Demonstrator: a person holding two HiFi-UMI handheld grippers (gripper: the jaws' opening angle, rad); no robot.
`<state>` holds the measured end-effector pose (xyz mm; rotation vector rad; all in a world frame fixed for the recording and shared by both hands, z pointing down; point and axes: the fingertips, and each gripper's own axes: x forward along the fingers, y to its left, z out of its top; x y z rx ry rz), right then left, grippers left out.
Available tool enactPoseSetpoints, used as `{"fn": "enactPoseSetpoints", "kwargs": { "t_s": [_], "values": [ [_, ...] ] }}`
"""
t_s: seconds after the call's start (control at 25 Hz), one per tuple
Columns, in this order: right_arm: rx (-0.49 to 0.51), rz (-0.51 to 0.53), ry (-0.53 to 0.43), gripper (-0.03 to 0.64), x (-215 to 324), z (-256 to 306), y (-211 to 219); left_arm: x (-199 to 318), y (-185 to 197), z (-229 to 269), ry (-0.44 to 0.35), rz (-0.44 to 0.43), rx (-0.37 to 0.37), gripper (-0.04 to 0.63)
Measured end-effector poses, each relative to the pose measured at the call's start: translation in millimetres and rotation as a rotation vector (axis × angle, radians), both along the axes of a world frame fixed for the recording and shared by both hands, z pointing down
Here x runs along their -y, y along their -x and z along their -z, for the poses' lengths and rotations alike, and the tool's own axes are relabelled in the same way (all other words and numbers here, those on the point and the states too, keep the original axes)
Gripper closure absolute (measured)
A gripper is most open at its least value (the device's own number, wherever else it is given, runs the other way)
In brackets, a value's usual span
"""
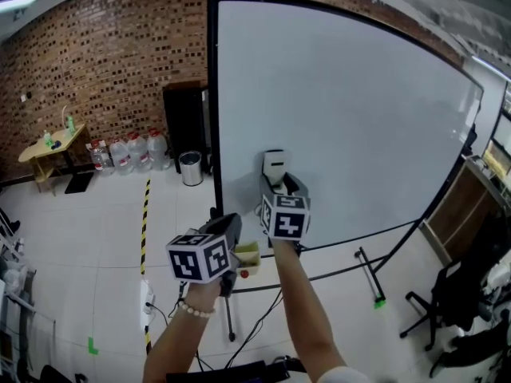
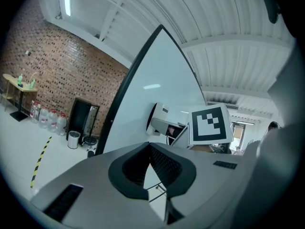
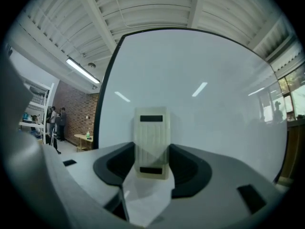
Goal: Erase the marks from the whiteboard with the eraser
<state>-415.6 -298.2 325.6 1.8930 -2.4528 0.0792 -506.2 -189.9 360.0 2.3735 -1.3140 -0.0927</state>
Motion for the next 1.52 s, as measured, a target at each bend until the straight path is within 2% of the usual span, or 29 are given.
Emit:
{"fn": "enactPoseSetpoints", "kwargs": {
  "t_s": [0.24, 0.88, 1.04, 1.28, 1.52],
  "values": [
    [0.008, 0.003, 0.000, 0.373, 12, 0, -70, 12, -66, -4, 0.011, -0.010, 0.011, 0.607],
    [-0.010, 0.045, 0.002, 0.373, 40, -4, -271, 39, -263, -4, 0.008, 0.040, -0.003, 0.607],
    [-0.017, 0.043, 0.002, 0.373, 49, -2, -316, 42, -303, -4, 0.009, 0.039, -0.001, 0.607],
    [-0.032, 0.044, 0.007, 0.373, 61, 2, -375, 48, -366, -11, 0.030, 0.007, 0.023, 0.607],
    [-0.019, 0.008, 0.009, 0.372, 73, 5, -434, 67, -430, -10, 0.027, -0.072, 0.032, 0.607]
  ]
}}
